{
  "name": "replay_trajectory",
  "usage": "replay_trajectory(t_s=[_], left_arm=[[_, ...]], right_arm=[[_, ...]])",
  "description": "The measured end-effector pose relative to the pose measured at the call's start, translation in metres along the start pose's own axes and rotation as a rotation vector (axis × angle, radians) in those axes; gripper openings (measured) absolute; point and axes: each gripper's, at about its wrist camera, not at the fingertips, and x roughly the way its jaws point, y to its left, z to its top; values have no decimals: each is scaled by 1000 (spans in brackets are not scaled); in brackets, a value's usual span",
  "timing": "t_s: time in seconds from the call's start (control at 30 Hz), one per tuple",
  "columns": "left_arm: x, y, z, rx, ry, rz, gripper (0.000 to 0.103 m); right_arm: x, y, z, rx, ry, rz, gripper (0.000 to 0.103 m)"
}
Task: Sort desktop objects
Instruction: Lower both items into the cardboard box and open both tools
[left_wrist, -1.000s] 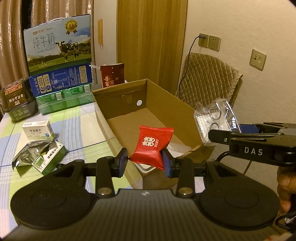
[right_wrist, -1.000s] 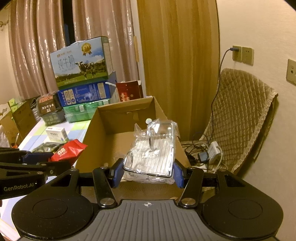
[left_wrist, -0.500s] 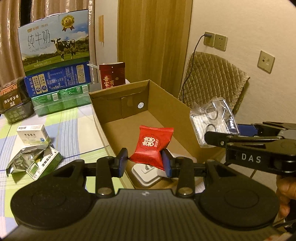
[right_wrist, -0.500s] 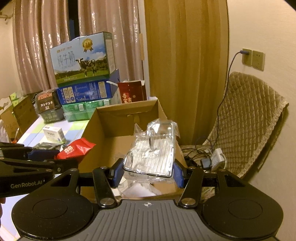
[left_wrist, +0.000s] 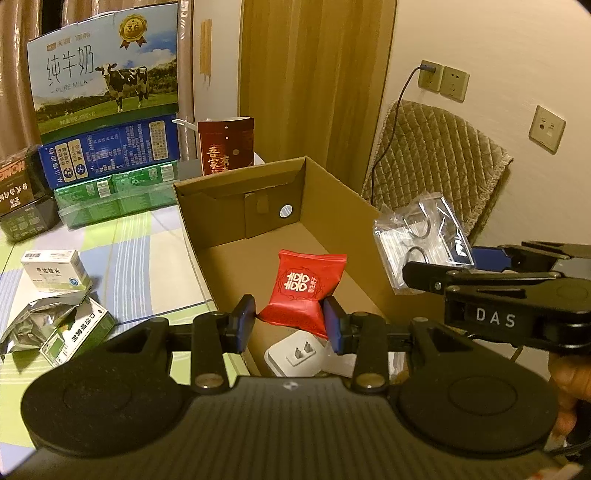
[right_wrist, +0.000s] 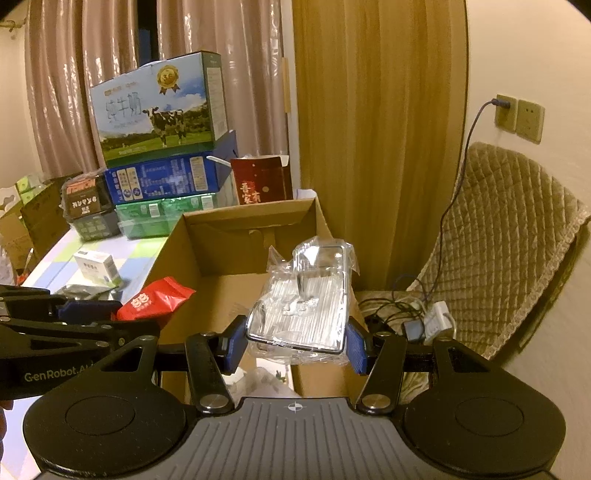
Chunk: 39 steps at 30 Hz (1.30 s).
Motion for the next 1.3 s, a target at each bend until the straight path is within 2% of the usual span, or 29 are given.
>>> replay_trajectory(t_s=[0.33, 0.4, 0.43, 0.47, 1.17, 1.23, 1.27, 1.3], left_arm=[[21, 2, 6, -9, 20, -1, 35], [24, 3, 8, -12, 19, 6, 40], [25, 3, 9, -9, 16, 15, 51], [25, 4, 10, -7, 12, 20, 52], [15, 19, 10, -30, 7, 61, 54], [15, 21, 10, -32, 7, 63, 55], [15, 22, 10, -33, 6, 64, 55], [15, 22, 10, -35, 7, 64, 56]], right_arm=[[11, -2, -1, -1, 16, -1, 52], [11, -3, -1, 0, 18, -1, 52], [11, -3, -2, 0, 18, -1, 52], [11, -3, -1, -2, 18, -1, 52], [27, 10, 7, -6, 17, 36, 52], [30, 12, 11, 9, 4, 32, 60], [31, 12, 13, 17, 2, 31, 73], [31, 11, 14, 25, -4, 37, 76]])
